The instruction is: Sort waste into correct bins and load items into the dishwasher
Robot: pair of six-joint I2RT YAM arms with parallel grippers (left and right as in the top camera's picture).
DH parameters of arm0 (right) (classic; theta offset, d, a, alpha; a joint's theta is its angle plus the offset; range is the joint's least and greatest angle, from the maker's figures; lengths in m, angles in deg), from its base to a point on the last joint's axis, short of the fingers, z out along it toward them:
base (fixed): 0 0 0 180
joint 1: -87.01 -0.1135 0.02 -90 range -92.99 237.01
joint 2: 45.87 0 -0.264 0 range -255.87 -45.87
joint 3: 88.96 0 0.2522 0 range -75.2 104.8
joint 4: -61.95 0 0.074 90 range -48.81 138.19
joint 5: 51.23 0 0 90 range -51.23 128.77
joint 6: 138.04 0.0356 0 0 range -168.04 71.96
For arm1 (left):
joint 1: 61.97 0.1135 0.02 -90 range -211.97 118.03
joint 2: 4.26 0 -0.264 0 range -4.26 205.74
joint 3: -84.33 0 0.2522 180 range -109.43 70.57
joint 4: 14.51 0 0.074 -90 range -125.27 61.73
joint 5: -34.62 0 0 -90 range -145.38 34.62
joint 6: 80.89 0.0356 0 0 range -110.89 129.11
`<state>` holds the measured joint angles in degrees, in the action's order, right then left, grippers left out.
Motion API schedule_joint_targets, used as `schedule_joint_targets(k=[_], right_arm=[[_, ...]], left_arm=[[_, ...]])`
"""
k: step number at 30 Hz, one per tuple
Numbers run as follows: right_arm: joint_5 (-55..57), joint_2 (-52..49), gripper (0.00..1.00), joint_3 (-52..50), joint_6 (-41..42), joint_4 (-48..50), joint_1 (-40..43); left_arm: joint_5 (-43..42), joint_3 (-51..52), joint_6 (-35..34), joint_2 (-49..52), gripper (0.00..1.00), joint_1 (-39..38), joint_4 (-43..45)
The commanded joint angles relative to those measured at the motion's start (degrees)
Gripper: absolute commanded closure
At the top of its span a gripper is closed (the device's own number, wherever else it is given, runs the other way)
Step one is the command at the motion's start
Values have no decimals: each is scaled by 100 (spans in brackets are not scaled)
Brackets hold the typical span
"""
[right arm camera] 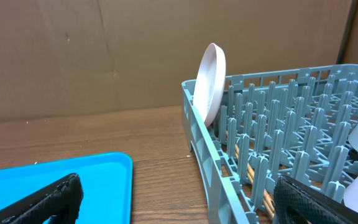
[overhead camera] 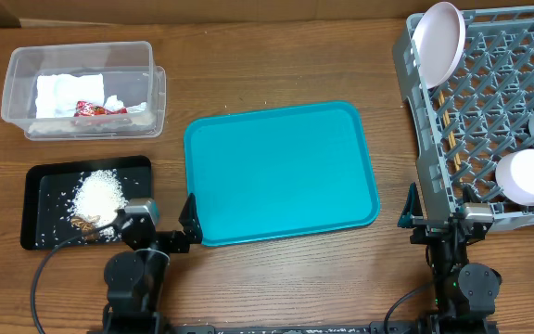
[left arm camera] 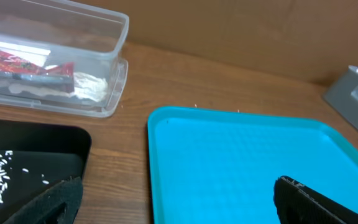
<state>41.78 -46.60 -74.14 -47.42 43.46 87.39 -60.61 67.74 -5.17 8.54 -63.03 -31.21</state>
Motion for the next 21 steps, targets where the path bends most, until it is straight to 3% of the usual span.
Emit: schedule_joint_targets(k=[1,9,21], right_arm=[[35,57,0,-61,-17,28,11],[35,57,0,-61,-17,28,11],[35,57,0,-61,-17,28,11]], left_arm=[[-103,264,330,-402,0,-15,-26],[-85,256,1335,-894,0,-15,-94],[-17,256,1335,-1263,0,-15,-114]])
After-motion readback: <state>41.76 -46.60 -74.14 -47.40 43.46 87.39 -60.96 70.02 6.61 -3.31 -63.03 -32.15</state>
